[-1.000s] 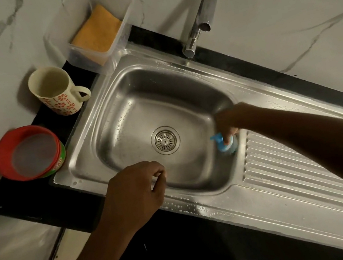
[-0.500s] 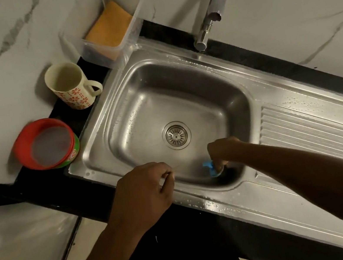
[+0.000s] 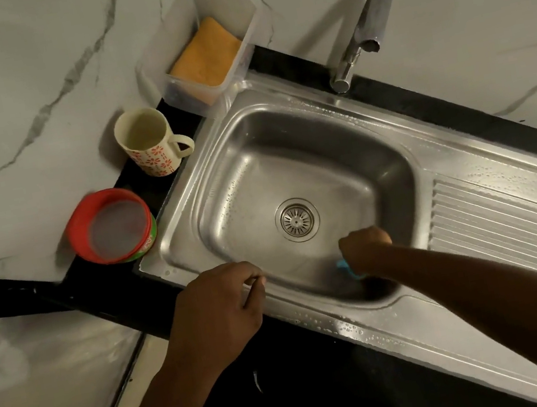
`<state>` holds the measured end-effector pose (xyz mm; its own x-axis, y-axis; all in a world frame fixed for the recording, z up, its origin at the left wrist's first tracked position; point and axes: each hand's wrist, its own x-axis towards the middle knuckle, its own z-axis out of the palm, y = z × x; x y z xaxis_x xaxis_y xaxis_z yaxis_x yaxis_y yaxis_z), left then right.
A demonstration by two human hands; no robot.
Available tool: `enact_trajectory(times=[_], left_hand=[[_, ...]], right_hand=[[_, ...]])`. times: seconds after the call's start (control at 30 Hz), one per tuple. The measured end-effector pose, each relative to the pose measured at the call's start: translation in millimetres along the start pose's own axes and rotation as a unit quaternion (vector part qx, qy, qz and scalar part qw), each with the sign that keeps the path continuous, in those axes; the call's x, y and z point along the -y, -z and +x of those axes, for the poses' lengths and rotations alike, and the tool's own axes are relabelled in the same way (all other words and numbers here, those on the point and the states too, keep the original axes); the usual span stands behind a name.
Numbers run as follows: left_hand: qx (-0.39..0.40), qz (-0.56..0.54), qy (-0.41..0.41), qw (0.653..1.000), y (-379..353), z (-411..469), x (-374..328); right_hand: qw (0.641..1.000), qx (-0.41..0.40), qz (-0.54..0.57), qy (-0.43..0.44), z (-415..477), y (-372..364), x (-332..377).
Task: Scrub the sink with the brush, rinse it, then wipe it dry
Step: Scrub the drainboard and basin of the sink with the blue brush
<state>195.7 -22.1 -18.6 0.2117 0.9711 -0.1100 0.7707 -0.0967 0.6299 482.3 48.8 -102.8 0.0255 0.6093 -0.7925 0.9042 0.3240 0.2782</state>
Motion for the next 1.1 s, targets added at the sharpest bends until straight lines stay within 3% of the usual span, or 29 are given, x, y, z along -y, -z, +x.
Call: enact_trajectory(times=[0.13,0.27,0.5,0.6,0.7,0.83,1.1], left_hand=[[-0.010,-0.013,0.005,1.000,14.0,-0.3,3.8],[-0.026,-0.015,0.013,0.999,29.8,0.6,12.6],[-0.044,-0.014,0.040,0.998,61.0,0.8,29.3],[-0.055,-0.006,0.048,0.997,73.0,-1.3,37.6],[-0.058,-0.002,0.056,0.997,82.1,-6.1,46.6],[-0.090,-0.008,0.058,0.994,90.3,-13.8,56.2],[-0.108,0.009,0.082,0.991,103.1,-24.4,74.6]], right_hand=[[0.999,0.030,0.022,0.018,-5.2,10.7,7.8],[0.988,-0.087,0.128,0.006,-15.7,42.5,4.0],[0.886,-0.203,0.408,0.084,-52.5,116.6,35.0],[0.845,-0.236,0.456,0.147,-70.0,147.6,60.3],[0.819,-0.275,0.466,0.190,-78.1,174.3,89.1],[0.817,-0.318,0.426,0.223,-77.7,197.8,130.2],[0.856,-0.321,0.309,0.261,-56.5,225.8,196.0]])
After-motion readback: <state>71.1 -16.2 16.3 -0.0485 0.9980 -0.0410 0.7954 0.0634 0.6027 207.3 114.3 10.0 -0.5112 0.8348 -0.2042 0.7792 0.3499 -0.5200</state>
